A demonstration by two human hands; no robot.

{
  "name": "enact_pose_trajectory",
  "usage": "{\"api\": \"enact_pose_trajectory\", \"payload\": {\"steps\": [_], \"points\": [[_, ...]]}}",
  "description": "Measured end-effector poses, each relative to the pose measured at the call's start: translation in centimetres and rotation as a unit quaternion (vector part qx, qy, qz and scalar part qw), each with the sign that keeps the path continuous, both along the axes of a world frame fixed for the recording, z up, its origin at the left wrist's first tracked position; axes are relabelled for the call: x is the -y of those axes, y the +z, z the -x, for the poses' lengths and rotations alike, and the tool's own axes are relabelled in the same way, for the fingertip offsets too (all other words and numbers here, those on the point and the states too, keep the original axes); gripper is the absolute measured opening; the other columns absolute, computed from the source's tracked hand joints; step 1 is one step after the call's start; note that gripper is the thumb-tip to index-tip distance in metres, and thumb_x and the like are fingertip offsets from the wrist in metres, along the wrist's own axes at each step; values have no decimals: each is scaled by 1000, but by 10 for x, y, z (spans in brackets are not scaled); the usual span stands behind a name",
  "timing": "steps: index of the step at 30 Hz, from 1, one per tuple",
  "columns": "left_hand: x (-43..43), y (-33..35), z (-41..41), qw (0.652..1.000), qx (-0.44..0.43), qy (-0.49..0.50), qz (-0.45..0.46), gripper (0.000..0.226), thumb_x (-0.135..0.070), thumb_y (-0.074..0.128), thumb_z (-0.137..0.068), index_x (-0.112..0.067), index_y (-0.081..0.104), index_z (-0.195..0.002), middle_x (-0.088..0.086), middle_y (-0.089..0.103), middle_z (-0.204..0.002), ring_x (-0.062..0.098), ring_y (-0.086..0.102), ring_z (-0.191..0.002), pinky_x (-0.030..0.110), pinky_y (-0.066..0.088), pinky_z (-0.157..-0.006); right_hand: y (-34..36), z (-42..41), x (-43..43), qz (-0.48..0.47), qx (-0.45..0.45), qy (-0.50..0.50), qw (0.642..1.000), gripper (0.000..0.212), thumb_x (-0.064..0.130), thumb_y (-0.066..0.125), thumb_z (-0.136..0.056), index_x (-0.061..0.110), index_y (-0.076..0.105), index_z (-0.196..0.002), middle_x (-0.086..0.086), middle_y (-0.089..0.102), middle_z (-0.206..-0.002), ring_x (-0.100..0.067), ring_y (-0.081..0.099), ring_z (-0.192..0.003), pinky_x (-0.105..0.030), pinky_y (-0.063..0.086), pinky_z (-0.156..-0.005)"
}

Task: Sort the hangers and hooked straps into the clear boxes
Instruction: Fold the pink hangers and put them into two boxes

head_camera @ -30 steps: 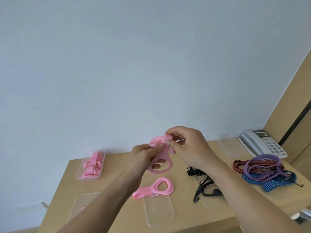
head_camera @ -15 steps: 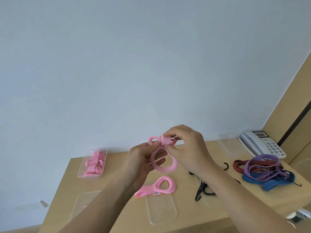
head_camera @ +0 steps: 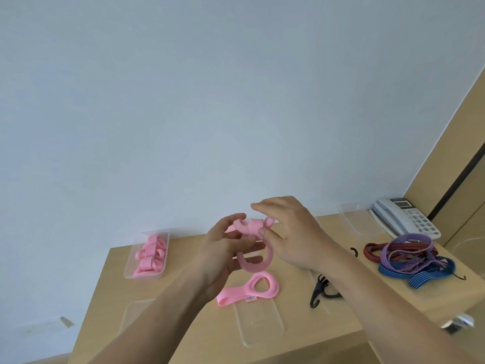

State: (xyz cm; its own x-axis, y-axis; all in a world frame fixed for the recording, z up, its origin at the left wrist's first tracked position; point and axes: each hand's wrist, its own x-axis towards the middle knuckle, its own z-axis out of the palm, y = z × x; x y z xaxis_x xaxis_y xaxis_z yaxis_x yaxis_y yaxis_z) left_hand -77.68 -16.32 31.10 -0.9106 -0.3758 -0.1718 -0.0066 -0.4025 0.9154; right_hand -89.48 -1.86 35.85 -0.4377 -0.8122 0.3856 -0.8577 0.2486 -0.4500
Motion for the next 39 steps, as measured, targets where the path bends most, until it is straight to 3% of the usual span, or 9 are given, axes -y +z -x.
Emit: {"api": "enact_pose_trajectory", "payload": {"steps": [4, 8, 11, 15, 21, 24, 28, 36, 39], "points": [[14, -5, -10, 1000, 4, -13, 4, 61, 4, 71, -83, -15, 54, -138, 17, 73, -124, 41, 70, -116, 69, 47, -105, -5, -7, 14, -65, 17, 23, 997, 19, 17, 64, -93, 19, 71, -110, 5, 69, -97, -15, 55, -100, -34, 48, -89], [28, -11, -18, 998, -7, -55, -31, 47, 18, 55, -86, 0, 64, -129, 28, 67, -130, 39, 68, -114, 64, 54, -99, -15, -21, 23, -18, 35, 9, 999, 29, 12, 71, -88, 25, 73, -113, 29, 59, -93, 3, 51, -96, -11, 39, -85], [35, -14, -21, 994, -25, -83, -72, 46, 17, 55, -90, 7, 56, -135, 27, 69, -129, 35, 71, -112, 47, 60, -90, -27, -28, 30, -7, 36, -1, 999, 31, 4, 72, -84, 23, 76, -108, 19, 66, -101, 9, 49, -89, -6, 36, -81], [39, -27, -17, 992, -7, -78, -95, 33, 19, 53, -91, 15, 61, -123, 25, 72, -119, 34, 72, -104, 39, 60, -86, -48, -32, 38, 17, 2, -8, 1000, 28, -5, 71, -79, 15, 78, -97, 6, 72, -105, -10, 59, -100, -25, 48, -87], [52, -53, 1, 993, 30, -39, -111, 47, 28, 50, -80, 8, 71, -117, 27, 65, -106, 44, 72, -99, 46, 62, -89, -90, -12, 44, 2, 34, 55, 998, 30, 29, 69, -85, 26, 72, -115, 17, 61, -128, 4, 50, -113, -5, 34, -97], [59, -68, 16, 990, 61, -4, -129, 53, 27, 56, -76, 5, 66, -124, 28, 71, -108, 47, 74, -95, 44, 63, -82, -109, 9, 51, -24, 56, 62, 996, 34, 26, 79, -76, 26, 71, -109, 17, 60, -128, 3, 50, -117, -6, 37, -97], [67, -90, 37, 988, 108, 29, -102, 59, 21, 63, -70, -1, 65, -125, 23, 72, -115, 40, 77, -97, 39, 63, -81, -133, 36, 67, -22, 78, 73, 994, 17, 14, 77, -81, 21, 71, -95, 13, 69, -109, -6, 61, -102, -19, 49, -84], [89, -124, 80, 972, 222, 66, -25, 54, -14, 77, -69, -19, 67, -122, 4, 74, -120, 23, 74, -108, 42, 62, -93, -180, 104, 94, -59, 123, 47, 989, 37, 7, 82, -74, 25, 68, -103, 10, 70, -92, -13, 62, -80, -30, 55, -71], [95, -140, 97, 945, 294, 113, 88, 35, -15, 77, -84, -26, 67, -116, -4, 68, -123, 17, 69, -104, 39, 59, -92, -192, 127, 111, -72, 117, 43, 990, 56, 1, 85, -69, 35, 56, -102, 15, 62, -83, -6, 55, -72, -5, 39, -64]]}}
